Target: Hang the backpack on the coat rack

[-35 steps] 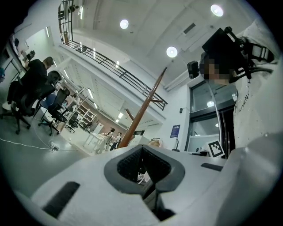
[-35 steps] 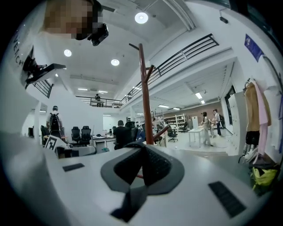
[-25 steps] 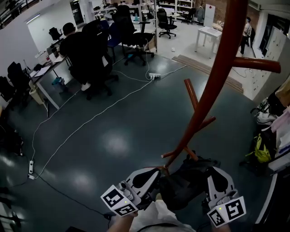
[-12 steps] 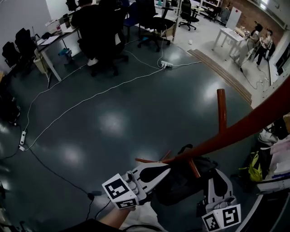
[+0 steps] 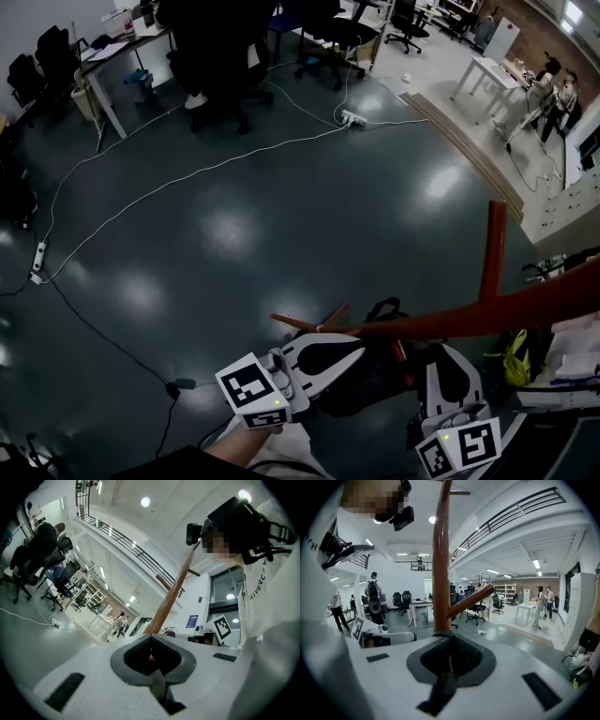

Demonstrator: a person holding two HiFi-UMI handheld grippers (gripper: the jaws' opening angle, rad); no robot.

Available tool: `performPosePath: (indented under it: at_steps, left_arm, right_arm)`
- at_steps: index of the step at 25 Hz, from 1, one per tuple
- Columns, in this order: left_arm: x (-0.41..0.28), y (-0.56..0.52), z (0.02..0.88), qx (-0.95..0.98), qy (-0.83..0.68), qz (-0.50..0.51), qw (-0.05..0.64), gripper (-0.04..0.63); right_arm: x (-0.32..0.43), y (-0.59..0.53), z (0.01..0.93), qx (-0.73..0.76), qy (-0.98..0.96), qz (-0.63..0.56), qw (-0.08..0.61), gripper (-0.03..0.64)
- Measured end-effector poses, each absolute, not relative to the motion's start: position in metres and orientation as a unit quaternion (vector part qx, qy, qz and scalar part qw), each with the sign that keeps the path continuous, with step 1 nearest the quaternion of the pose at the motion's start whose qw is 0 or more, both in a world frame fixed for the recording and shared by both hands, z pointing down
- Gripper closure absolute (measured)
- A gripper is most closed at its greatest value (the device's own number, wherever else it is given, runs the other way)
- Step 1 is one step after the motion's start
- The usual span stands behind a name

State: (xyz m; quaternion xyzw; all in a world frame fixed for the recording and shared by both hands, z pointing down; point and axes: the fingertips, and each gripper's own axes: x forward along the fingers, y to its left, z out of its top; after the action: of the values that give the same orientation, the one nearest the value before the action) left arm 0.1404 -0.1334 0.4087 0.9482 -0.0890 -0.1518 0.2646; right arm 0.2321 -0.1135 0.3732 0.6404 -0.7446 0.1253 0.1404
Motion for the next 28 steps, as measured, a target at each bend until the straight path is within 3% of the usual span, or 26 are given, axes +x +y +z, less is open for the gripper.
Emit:
performPosePath:
  at_steps: [6, 12, 20, 28]
  left_arm:
    - [0.137, -0.144, 0.408, 0.946, -0.098, -0.156, 0.265, 0.586]
    - [0.139, -0.148, 0.409, 0.945, -0.096, -0.157, 0.269, 0.585]
    - [0.136, -0.150, 0.414, 0.942, -0.098, -0.160, 0.279, 0.586]
    - [0.133, -0.155, 0.415, 0.941, -0.101, -0.160, 0.280, 0.586]
  right_arm:
    - [0.228, -0.120, 0.389, 0.616, -0.746, 0.155, 0.198, 0.588]
    - [0.217, -0.117, 0.413, 0.548, -0.759, 0.171, 0.309, 0.584]
    - [0.213, -0.121, 0.416, 0.525, -0.762, 0.165, 0.341, 0.499]
    - [0.213, -0.121, 0.414, 0.500, -0.764, 0.170, 0.371, 0.494]
